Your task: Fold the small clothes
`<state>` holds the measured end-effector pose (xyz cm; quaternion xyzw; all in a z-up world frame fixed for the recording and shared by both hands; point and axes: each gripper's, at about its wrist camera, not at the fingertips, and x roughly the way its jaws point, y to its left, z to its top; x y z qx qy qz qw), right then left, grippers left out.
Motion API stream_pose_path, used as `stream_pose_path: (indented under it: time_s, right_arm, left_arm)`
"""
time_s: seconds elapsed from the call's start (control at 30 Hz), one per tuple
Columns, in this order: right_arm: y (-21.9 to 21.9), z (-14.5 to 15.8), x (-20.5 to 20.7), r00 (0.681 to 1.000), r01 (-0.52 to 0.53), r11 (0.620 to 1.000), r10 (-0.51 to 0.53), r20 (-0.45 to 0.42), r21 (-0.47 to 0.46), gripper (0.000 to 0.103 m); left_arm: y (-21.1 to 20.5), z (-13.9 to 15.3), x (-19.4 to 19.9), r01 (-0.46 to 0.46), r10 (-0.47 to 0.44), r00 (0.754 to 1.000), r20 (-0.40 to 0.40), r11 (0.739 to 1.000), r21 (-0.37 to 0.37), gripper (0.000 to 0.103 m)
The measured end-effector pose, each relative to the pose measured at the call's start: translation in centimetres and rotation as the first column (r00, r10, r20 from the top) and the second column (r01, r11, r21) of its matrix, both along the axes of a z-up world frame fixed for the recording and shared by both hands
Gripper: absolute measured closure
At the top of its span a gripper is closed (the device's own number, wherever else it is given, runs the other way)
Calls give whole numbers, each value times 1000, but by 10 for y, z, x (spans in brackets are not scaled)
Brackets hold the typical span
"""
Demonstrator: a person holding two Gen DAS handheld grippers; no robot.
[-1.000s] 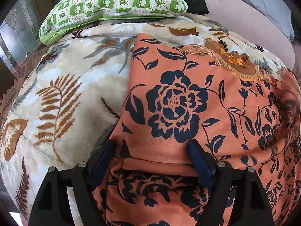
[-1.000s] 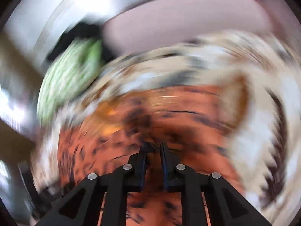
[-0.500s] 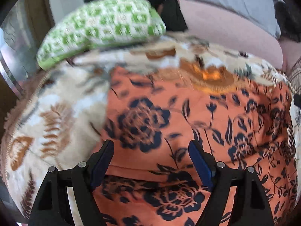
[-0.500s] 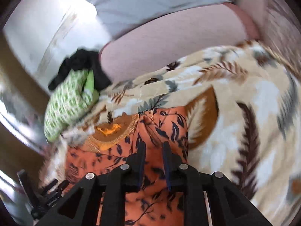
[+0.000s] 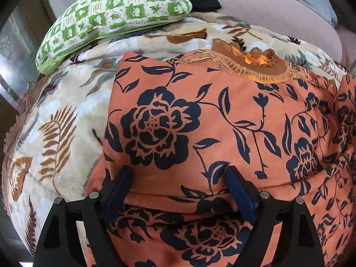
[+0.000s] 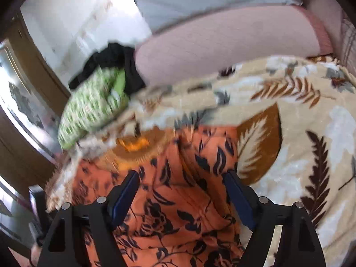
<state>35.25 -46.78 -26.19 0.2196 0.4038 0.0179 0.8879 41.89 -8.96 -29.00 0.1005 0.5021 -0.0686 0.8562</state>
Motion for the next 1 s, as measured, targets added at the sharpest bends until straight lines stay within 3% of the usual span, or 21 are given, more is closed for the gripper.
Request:
stream_pose_path:
  time_s: [0.07, 0.23, 0.3, 0.47, 0.5, 0.6, 0.73, 0.83, 1.0]
  right_arm:
    - [5, -7, 3, 999, -27, 1000, 27, -41, 9, 89]
    - [13, 10, -25, 998, 5, 999, -8, -70, -43, 93]
    - [4, 11, -41, 994, 55, 998, -55, -95, -11, 94]
    - [-25, -39, -63, 939, 197, 977, -166, -301, 76, 92]
    - [-28, -45, -65, 935, 207, 972, -165, -315, 107, 92]
    - [-41, -36, -69, 932, 262, 945, -193, -308, 198, 91]
    - [-43, 8, -67, 945, 263, 963, -245, -215, 59, 91]
    - [-25, 28, -61, 979, 174, 980, -162, -122, 95, 91]
    - [13, -5, -32, 967, 109, 992, -92, -239, 58, 91]
  left_arm:
    - [0, 2, 0, -9, 9, 1000, 1, 1000, 2, 17]
    - [12, 23, -6, -38, 42, 996, 84, 998, -46, 17]
    - [18, 31, -9, -50, 56, 990, 128, 998, -49, 17]
    - [20, 1, 0, -73, 72, 997, 24, 996, 42, 16]
    - [20, -2, -1, -67, 65, 997, 39, 997, 50, 15]
    - [20, 5, -3, -56, 54, 997, 51, 997, 55, 15]
    - [34, 6, 0, -109, 107, 993, 40, 993, 40, 15]
    - [40, 8, 1, -130, 128, 990, 52, 990, 45, 15]
    - [39, 4, 1, -117, 114, 992, 49, 991, 64, 15]
